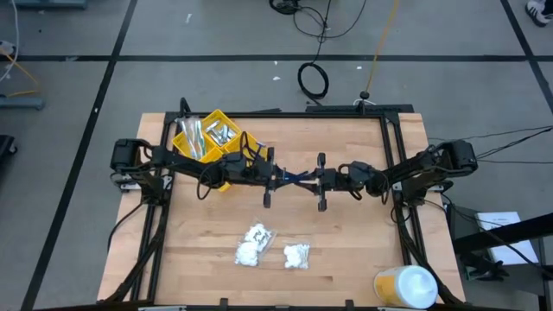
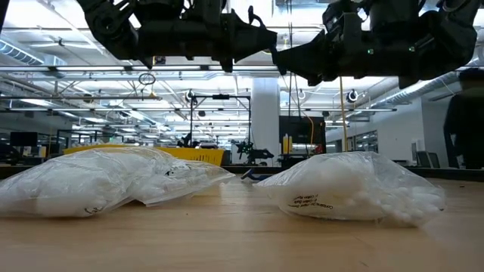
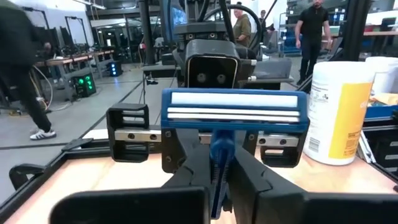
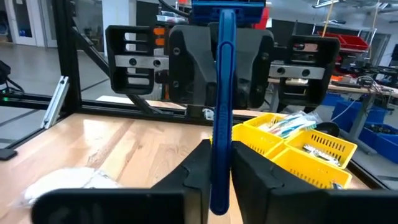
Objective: Pick & Place Travel size toiletries
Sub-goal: Put the blue razor into the middle right yellow bin
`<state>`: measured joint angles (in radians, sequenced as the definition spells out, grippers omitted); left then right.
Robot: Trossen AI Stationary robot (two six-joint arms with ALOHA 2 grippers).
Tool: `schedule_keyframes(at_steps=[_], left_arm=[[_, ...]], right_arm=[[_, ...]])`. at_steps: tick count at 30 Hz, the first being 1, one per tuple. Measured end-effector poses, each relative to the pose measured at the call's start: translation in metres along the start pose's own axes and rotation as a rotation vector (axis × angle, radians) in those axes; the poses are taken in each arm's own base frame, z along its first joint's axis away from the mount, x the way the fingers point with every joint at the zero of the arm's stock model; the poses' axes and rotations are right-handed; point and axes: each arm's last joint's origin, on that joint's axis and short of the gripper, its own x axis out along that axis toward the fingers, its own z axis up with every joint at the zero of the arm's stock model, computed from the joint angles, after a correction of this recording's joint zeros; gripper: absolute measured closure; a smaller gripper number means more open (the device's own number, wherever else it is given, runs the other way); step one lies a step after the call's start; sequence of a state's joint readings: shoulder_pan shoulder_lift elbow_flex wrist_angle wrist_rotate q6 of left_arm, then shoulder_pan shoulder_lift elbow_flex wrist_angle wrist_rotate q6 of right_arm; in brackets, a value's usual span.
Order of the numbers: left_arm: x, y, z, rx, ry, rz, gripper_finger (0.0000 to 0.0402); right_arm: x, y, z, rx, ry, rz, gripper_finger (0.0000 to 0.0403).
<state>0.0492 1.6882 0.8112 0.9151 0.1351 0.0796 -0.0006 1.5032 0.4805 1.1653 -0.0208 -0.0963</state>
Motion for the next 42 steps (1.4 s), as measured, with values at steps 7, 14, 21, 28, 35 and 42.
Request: schedule_keyframes(at_steps=[7, 14, 21, 28, 35, 42], left_arm=[[-0.002, 0.004, 0.002, 0.003, 0.029, 0.118, 0.0373], [-0.02, 0.034, 0.001, -0.112, 0.134, 0.339, 0.0384], [-0.063, 0.07, -0.041, -0.337, 0.146, 0.511, 0.0392], [-0.115, 0.088, -0.075, -0.6, 0.167, 0.68, 0.0382], [-0.141, 0.094, -0.087, -0.739, 0.264, 0.681, 0.0388], [-0.139, 0.09, -0.089, -0.752, 0.287, 0.656, 0.032]], right_arm=[[-0.001, -0.001, -0.012, 0.007, 0.137, -0.076, 0.0301], [-0.003, -0.004, -0.022, 0.018, 0.233, -0.135, 0.0235], [-0.003, -0.004, -0.022, 0.02, 0.236, -0.136, 0.0219], [-0.003, -0.004, -0.022, 0.02, 0.236, -0.138, 0.0228], [-0.003, -0.008, -0.023, 0.021, 0.242, -0.156, 0.0228], [-0.003, -0.011, -0.023, 0.021, 0.243, -0.164, 0.0231]])
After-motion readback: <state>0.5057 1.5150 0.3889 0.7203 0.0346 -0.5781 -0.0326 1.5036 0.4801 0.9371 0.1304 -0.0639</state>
